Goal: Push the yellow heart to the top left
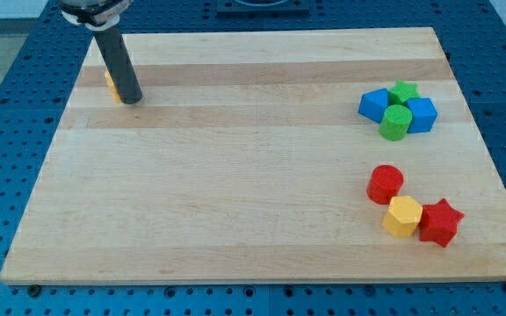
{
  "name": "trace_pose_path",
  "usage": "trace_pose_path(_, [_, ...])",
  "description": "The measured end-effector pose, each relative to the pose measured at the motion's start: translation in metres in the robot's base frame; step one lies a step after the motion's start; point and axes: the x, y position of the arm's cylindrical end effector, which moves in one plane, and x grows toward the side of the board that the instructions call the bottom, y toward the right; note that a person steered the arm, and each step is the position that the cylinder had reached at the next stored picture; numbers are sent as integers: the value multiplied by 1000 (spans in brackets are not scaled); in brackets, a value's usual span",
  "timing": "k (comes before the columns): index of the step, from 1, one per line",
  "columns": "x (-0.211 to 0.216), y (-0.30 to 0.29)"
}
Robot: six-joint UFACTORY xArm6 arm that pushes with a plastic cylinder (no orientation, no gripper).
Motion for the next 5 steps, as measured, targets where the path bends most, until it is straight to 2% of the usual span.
trace_pose_path(2, [0, -51])
trace_pose_path(3, [-4, -57])
trace_pose_path(5, [-38, -55])
